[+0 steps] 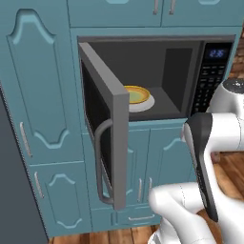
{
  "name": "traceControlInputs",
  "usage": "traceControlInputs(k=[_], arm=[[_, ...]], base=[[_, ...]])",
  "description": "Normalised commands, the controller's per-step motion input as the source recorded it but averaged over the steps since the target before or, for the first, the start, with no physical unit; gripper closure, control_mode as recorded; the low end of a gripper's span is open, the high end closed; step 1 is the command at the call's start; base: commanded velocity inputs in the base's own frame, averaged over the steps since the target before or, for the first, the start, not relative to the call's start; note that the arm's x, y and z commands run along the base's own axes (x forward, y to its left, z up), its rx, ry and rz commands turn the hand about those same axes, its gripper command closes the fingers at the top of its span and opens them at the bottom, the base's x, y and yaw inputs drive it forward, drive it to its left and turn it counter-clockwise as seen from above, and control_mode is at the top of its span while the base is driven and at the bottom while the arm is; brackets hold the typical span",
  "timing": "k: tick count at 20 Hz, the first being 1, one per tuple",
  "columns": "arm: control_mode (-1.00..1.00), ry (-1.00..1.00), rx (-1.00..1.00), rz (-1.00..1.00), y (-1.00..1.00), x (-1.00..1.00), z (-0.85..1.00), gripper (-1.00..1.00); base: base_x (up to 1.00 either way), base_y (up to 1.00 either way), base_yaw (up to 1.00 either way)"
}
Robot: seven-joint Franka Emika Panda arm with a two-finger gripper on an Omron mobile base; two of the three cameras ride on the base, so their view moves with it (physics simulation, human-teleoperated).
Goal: Pick the potato from the counter and place it in the microwave. Then turn on the microwave.
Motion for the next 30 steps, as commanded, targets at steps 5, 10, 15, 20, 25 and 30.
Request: traceControlInputs(k=[5,10,15,20,25,30], arm=[[1.00,0.00,0.00,0.00,0.00,0.00,0.00,1.00],[1.00,0.00,0.00,0.00,0.00,0.00,0.00,1.00],[1.00,0.00,0.00,0.00,0.00,0.00,0.00,1.00],[1.00,0.00,0.00,0.00,0.00,0.00,0.00,1.00],[1.00,0.00,0.00,0.00,0.00,0.00,0.00,1.00],[1.00,0.00,0.00,0.00,0.00,0.00,0.00,1.00]], base=[[0.33,0.21,0.00],[0.27,0.22,0.00],[0.23,0.26,0.00],[0.24,0.23,0.00],[0.25,0.24,0.00],[0.25,0.24,0.00]])
